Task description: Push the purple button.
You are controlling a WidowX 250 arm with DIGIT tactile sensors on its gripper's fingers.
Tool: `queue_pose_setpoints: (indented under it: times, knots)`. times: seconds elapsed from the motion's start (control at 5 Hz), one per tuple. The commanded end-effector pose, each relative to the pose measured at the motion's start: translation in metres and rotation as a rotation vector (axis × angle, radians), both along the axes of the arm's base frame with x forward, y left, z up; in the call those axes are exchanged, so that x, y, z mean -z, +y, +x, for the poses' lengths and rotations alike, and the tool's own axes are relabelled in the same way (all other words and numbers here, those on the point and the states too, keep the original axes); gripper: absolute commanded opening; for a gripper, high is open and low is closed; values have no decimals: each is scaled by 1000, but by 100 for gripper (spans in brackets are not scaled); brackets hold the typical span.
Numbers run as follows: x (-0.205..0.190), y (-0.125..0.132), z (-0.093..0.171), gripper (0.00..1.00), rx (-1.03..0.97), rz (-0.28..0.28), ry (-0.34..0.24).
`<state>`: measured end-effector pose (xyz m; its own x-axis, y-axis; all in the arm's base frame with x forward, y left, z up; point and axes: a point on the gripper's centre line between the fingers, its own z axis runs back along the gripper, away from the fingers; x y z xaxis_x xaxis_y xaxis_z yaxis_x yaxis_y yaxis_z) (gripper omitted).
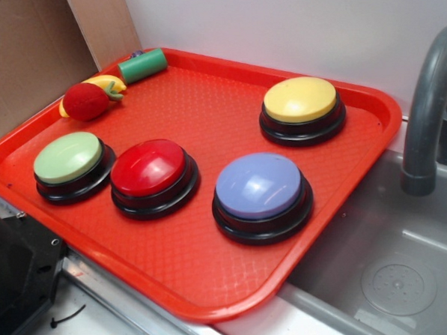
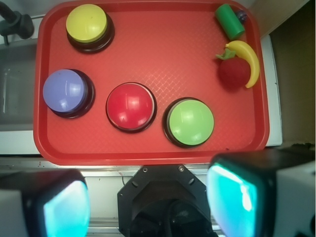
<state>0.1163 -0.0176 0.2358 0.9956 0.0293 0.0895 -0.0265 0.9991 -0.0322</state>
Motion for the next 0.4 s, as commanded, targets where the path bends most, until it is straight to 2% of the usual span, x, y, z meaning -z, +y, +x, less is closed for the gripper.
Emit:
queue_pose_setpoints:
  times: [0.0,0.2]
  knots:
    - [0,0,0,100,0,0,0]
    - [27,-50,50,100,250,64,-17]
